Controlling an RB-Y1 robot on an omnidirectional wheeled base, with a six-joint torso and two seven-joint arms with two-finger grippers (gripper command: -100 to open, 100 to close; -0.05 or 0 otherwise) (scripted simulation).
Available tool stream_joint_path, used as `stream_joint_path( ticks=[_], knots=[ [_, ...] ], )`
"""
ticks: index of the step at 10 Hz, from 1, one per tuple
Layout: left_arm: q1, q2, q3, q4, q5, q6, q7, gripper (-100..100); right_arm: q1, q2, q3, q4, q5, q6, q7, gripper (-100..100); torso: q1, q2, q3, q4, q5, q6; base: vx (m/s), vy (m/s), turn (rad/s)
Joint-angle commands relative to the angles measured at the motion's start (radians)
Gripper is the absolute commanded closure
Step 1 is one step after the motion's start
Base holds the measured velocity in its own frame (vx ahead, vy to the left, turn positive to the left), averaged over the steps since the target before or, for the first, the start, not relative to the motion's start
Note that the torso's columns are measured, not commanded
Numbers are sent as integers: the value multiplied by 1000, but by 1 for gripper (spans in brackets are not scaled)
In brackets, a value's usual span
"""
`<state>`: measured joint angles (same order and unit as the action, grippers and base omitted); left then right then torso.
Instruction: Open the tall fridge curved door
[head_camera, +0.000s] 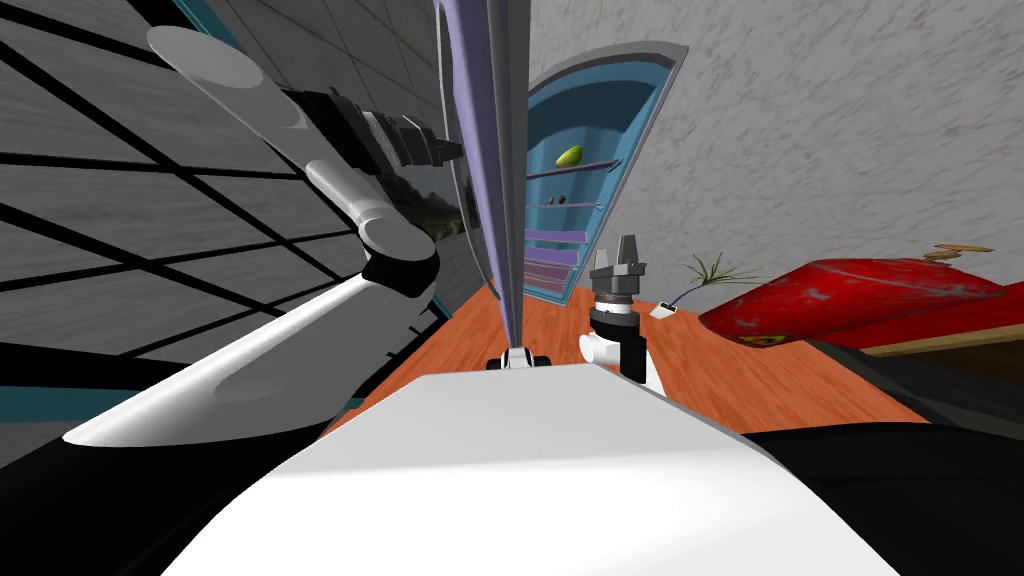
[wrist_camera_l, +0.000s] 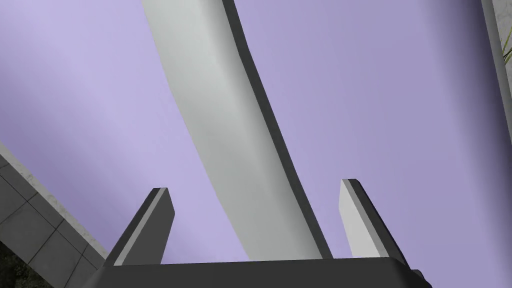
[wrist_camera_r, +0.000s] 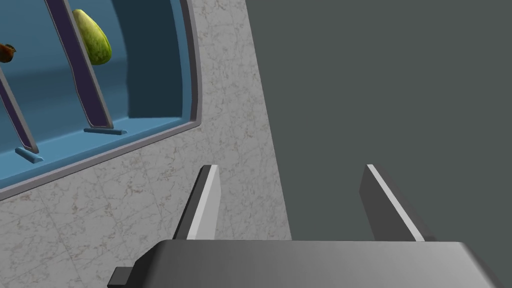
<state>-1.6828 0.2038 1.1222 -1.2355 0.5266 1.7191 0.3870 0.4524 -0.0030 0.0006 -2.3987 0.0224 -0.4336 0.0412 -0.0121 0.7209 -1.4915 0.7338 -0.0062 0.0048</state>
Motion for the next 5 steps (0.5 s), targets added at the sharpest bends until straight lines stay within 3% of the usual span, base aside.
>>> stream_joint_path(
  ticks=[1,2,3,5],
  knots=[
    [48,66,-80,-77,77,-62,77,100,0,0,0,0,0,0,0,0,12,-4,-2,0,5,-5,198,145,204],
    [48,66,-109,-80,112,-79,97,100,0,0,0,0,0,0,0,0,22,-12,-10,-2,8,-3,134,143,6],
    [48,66,-135,-80,139,-114,106,100,0,0,0,0,0,0,0,0,16,-11,-10,-5,6,0,42,76,-1],
    [48,66,-135,-117,182,-114,106,100,0,0,0,0,0,0,0,0,-7,-2,-4,0,-5,4,1,11,5]
  ],
)
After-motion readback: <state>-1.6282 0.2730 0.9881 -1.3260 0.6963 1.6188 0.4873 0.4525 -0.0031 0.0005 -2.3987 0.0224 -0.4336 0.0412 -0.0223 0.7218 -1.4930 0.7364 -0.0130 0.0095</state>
